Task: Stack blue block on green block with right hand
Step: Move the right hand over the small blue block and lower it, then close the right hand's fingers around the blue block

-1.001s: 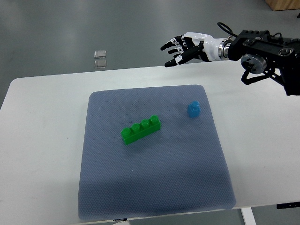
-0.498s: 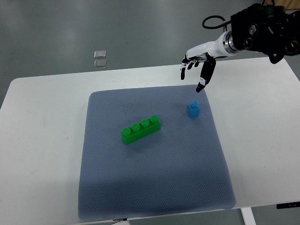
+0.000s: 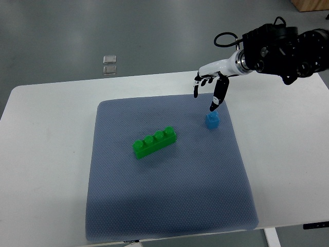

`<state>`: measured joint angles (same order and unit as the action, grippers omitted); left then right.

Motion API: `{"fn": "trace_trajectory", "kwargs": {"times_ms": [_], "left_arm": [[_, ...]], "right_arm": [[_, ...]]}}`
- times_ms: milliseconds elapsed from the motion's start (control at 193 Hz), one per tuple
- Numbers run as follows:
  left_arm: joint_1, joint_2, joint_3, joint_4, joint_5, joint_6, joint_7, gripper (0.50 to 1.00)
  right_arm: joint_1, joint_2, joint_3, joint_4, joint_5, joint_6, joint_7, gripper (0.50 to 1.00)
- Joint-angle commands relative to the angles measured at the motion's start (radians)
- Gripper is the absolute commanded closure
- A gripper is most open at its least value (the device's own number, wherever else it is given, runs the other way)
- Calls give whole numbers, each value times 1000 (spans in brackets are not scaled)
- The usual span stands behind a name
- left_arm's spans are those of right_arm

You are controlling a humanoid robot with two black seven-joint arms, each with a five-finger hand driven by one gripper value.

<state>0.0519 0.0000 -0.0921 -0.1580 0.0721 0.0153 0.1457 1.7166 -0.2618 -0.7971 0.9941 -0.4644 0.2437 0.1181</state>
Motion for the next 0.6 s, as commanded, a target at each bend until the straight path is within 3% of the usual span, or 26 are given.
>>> {"fn": "trace_trajectory", "kwargs": {"times_ms": [0,597], "left_arm": [[0,0,0,0,0,0,0,500],[0,0,0,0,0,0,0,500]], "right_arm": [[-31,15,4,-3,-2,-24,0,576],[-134,47,-2,-41,-7,-119,-24,601]]}}
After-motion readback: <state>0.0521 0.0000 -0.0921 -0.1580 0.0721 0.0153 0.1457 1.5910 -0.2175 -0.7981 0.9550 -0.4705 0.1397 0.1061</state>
